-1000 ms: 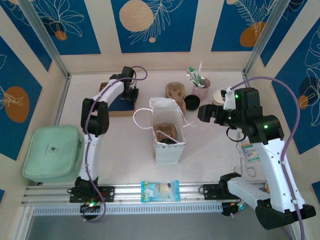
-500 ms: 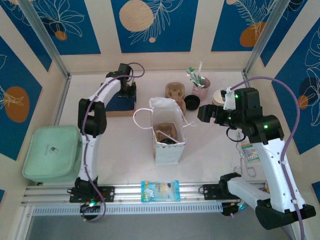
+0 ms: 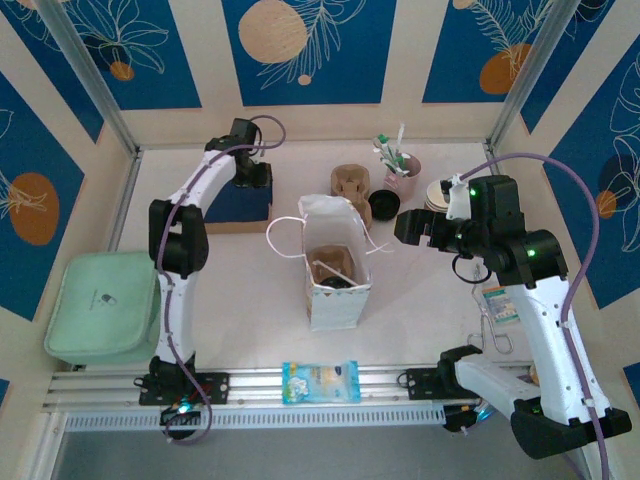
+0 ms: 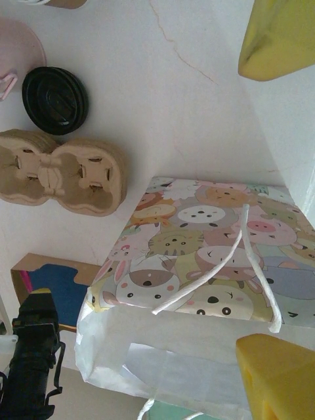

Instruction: Pack the takeout coffee

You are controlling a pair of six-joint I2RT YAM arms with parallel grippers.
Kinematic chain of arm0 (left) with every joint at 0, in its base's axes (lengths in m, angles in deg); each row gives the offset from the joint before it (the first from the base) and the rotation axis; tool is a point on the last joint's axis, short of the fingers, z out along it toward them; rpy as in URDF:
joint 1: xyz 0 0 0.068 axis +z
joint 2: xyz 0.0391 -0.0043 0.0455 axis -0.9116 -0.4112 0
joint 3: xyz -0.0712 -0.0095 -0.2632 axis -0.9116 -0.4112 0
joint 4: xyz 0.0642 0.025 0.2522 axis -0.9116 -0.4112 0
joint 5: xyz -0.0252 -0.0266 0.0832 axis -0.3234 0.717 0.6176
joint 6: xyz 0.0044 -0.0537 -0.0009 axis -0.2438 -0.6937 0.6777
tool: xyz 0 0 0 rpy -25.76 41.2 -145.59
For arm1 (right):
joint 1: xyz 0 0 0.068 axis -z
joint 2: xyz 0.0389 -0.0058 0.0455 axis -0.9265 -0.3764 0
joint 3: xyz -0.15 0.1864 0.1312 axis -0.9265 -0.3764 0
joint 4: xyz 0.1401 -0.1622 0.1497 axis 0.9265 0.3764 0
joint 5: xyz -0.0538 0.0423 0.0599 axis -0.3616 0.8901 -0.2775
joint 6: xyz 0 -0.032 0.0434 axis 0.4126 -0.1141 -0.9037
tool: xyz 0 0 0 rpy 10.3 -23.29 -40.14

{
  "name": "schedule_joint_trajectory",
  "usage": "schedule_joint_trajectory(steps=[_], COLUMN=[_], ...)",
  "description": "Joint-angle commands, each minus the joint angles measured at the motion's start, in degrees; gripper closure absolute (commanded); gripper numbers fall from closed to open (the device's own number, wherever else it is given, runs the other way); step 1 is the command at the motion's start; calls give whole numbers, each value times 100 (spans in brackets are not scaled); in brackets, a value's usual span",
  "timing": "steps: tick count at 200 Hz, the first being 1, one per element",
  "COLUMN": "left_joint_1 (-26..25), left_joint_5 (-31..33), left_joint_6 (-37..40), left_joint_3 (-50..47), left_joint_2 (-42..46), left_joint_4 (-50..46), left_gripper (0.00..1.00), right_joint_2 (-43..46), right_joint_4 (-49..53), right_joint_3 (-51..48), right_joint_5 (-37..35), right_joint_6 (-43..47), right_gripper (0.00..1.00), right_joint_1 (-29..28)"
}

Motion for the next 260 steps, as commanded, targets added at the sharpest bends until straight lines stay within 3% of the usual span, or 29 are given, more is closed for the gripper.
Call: schedule_joint_trajectory(steps=[1,260], left_joint_1=[37,-105], left_joint_5=[-153,-316], left_joint_6=[18,-125], left_joint_3=[64,163], left_joint_2=[-233,-853], left_joint_4=[-164,-64], left_gripper=[68,68], right_joint_2=[14,-8], right_joint_4=[82,108], right_joint_3=[-61,-96], right_joint_5=[165,140], right_joint_6=[-55,-66], right_gripper=[1,1], right_joint_1=[25,31])
